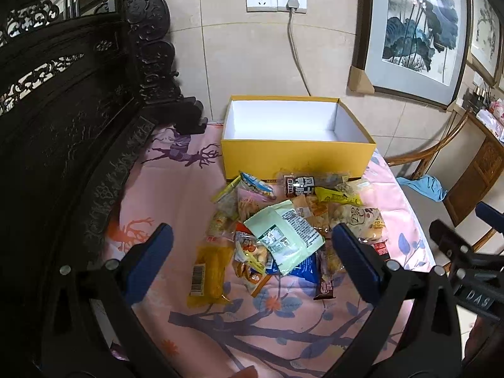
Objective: Organize snacks
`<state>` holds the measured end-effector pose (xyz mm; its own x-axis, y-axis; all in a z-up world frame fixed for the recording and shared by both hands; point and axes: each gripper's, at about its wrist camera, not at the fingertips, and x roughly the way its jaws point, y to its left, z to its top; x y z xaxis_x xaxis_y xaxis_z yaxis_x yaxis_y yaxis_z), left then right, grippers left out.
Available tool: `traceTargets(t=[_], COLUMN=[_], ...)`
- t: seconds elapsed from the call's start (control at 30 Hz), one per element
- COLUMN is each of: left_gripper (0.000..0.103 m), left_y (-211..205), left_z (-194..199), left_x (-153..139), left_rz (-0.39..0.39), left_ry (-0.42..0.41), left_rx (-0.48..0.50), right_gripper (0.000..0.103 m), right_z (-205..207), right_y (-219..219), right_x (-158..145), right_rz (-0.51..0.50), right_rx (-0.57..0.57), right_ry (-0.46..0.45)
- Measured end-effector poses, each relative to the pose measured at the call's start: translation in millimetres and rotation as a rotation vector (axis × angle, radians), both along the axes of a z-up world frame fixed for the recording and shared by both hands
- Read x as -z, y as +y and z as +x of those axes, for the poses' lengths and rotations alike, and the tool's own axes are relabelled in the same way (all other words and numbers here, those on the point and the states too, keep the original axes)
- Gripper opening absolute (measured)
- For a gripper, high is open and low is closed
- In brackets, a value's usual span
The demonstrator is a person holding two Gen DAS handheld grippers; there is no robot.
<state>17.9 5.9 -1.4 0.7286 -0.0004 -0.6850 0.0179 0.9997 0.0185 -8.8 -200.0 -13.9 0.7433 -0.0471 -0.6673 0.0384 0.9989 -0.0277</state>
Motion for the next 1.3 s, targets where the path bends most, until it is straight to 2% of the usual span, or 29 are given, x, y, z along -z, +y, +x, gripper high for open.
traceTargets(t=[0.13, 0.27, 0.47, 0.8, 0.9, 0.97, 1.07, 1.2, 1.3], left_gripper=[0.101, 0.101, 0.101, 0.101, 0.101, 0.101, 0.101, 0.101, 0.101], left_y=[5, 7, 8, 3, 9, 12, 11, 7, 5], left_z=[4, 4, 6, 4, 4, 4, 2, 3, 3], left_x=[2, 2, 7, 13, 13, 12, 13, 14, 15], left_rz=[0.002, -0.027, -0.046, 0.005, -0.02, -0.04, -0.031, -0.031, -0.044], left_ry=[0.0, -0.003, 0.012, 0.02, 0.021, 0.024, 0.018, 0.027, 0.033], left_rx=[-0.028, -0.011, 0.003, 0.025, 0.002, -0.004, 0.002, 0.029, 0.045], right_gripper=[0.102, 0.102, 0.102, 0.102, 0.102, 0.102, 0.102, 0.102, 0.102], right_z=[1, 3, 4, 5, 2, 1, -2, -8, -13], right_y=[2, 9, 4, -7, -12, -16, -18, -12, -16], right_x=[0, 2, 1, 5, 5, 1, -7, -18, -23], right_rz=[0.045, 0.01, 0.011, 0.012, 0.031, 0.072, 0.155, 0.126, 0.141], right_rx=[-0.033, -0.056, -0.057, -0.033, -0.035, -0.033, -0.063, -0.074, -0.051], right_ry=[-0.005, 0.0, -0.011, -0.005, -0.024, -0.046, -0.085, -0.145, -0.18])
